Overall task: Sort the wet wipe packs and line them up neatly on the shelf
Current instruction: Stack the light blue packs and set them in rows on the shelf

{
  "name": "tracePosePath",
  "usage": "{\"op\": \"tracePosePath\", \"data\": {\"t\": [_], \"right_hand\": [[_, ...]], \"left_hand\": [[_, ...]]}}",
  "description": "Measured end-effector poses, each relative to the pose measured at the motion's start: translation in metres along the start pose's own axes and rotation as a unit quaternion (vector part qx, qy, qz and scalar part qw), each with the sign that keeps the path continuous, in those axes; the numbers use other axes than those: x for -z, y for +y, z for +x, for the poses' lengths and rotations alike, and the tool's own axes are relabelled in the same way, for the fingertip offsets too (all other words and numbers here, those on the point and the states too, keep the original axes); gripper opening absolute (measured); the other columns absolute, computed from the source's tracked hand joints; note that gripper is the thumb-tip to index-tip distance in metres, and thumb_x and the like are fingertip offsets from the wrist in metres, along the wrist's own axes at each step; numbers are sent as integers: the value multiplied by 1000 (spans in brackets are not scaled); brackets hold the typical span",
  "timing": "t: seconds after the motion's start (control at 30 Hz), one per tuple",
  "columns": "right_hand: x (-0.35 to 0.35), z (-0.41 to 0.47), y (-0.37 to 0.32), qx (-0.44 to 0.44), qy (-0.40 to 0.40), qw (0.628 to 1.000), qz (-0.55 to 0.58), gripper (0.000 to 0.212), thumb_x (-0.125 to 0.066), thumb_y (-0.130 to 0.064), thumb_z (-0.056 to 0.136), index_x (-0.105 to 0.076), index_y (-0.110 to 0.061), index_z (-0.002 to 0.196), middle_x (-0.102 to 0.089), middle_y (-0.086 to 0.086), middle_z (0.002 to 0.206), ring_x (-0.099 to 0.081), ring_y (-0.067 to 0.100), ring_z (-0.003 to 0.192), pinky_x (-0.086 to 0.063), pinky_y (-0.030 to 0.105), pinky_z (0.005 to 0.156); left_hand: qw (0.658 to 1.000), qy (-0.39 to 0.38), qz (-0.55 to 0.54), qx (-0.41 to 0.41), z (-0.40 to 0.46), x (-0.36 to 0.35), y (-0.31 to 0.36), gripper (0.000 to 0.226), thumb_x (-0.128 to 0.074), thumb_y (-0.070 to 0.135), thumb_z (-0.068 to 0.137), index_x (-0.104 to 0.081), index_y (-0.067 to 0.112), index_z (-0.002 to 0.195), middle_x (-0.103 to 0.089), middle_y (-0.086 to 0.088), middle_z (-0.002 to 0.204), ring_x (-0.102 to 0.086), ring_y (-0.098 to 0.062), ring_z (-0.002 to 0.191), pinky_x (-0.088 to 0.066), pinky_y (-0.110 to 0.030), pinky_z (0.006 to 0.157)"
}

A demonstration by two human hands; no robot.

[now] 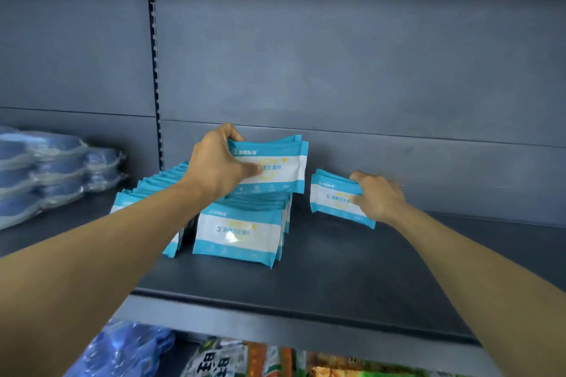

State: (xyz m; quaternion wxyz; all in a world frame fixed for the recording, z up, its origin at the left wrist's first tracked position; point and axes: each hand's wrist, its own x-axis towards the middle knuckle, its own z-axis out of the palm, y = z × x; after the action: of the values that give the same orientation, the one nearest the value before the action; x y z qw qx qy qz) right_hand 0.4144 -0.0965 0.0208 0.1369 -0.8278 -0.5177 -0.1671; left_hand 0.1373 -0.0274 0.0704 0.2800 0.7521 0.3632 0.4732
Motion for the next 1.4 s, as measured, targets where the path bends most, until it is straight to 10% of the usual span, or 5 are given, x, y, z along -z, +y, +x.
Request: {"op": "tracePosePath", "data": {"t": [0.47,0.87,1.03,1.23,1.4], "right_hand": [[-48,63,3,-16,-14,999,24,37,-59,-17,87,-50,-22,124,-47,10,122,-45,29,117,-43,39,94],[-51,63,8,-57,55,992,-93,54,-64,-19,87,-35,-7,131,-34,15,132,-42,30,118,-47,39,73],[-27,57,22,-61,104,985,126,45,-54,-6,87,-40,-8,131,-40,13,128,-48,32,112,-44,36,83],[29,24,20,31,-69,847,526,58,-49,6,87,-39,-27,134,-56,-3,121,-56,17,106,-47,33,93],[29,8,21,100,-51,919,379,62,-77,-6,74,-48,-28,125,-56,-14,106,-56,1,91,-45,8,79]], "left_hand": [[997,-14,-76,-14,46,-12,-41,45,-85,8,64,-43,21,73,-67,-17,83,-65,-37,70,-56,-51,59],[995,-29,-96,-26,47,-23,-28,41,-81,7,72,-45,23,81,-67,-15,95,-68,-39,83,-55,-57,64],[994,-51,-89,-43,53,-46,-15,36,-80,5,73,-55,21,94,-67,-13,94,-62,-30,64,-53,-40,46],[992,-103,-57,-51,51,-99,0,35,-83,7,67,-53,22,75,-55,6,66,-46,-11,51,-35,-16,43],[985,-151,-67,-52,49,-128,8,35,-84,6,64,-53,19,75,-60,2,70,-55,-17,66,-45,-26,65]]}}
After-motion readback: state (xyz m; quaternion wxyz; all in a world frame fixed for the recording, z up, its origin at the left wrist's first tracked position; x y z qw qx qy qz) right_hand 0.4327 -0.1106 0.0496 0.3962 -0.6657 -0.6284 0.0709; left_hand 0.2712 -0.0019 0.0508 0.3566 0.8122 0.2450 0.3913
